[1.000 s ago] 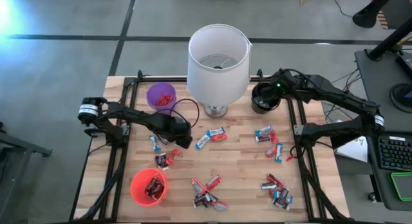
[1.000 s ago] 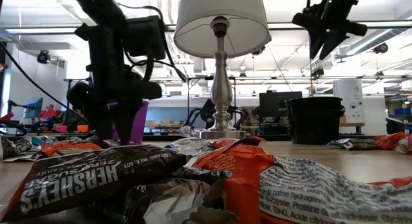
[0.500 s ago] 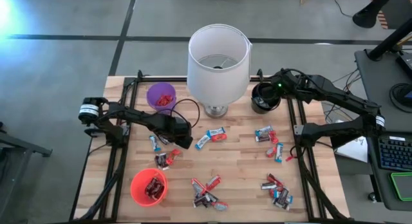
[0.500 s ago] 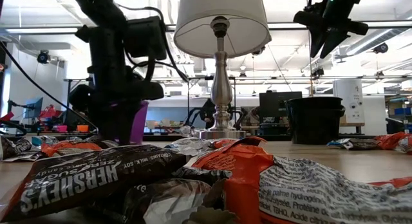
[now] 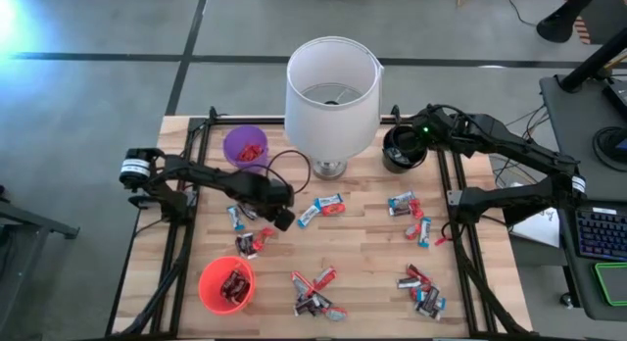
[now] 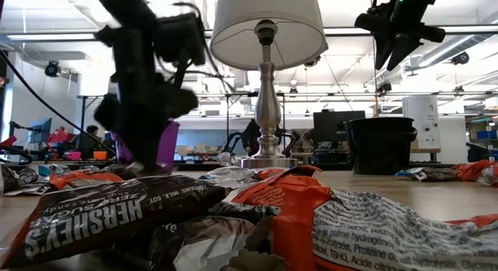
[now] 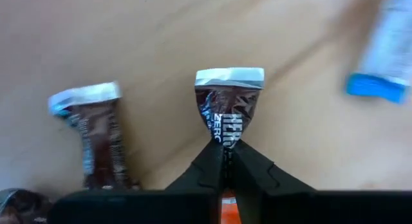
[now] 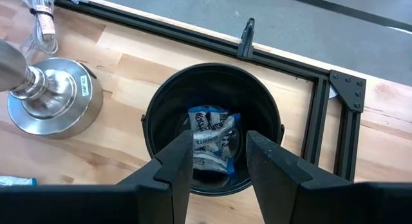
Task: Sort candy
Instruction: Put the black chocolate into the orange bucket
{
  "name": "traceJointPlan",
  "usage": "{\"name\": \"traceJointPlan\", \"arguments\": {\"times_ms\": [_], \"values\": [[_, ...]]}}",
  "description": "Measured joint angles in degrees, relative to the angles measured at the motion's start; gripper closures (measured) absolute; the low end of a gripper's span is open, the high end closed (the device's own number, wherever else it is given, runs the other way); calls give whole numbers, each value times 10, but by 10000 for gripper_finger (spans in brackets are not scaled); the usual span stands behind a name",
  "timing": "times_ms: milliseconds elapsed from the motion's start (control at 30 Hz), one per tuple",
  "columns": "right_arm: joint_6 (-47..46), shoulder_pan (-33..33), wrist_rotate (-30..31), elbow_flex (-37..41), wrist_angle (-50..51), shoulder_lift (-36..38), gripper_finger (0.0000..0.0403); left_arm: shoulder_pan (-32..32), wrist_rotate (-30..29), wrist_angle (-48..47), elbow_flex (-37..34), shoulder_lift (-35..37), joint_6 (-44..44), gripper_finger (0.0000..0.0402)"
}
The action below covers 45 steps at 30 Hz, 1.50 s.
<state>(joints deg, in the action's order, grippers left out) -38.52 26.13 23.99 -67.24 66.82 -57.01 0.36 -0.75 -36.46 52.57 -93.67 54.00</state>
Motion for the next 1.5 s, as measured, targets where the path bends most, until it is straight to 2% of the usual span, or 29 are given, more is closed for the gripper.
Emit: {"name": "traceJointPlan", "arguments": {"times_ms": [133, 333, 433, 567, 933, 1133, 1333, 1500], "values": [[0, 0, 0, 0, 0, 0, 271, -4, 1, -63, 65, 0, -67, 400], [-8, 0, 0, 0, 0, 0, 271, -22, -2, -235, 193, 0, -172, 401], [-14, 0, 0, 0, 1, 0, 271, -41, -2, -308, 246, 3, -203, 401], [-21, 0, 0, 0, 1, 0, 271, -80, -2, -357, 286, 20, -220, 401], [-53, 0, -5, 0, 2, -1, 271, -227, 2, -383, 298, 106, -195, 402], [-53, 0, -5, 0, 1, -1, 271, -332, 5, -383, 298, 142, -123, 401], [-53, 0, -5, 0, 1, -1, 271, -415, 49, -380, 299, 147, -29, 401], [-65, 0, -5, 0, 1, -1, 271, -442, 49, -365, 298, 127, -4, 401]]}}
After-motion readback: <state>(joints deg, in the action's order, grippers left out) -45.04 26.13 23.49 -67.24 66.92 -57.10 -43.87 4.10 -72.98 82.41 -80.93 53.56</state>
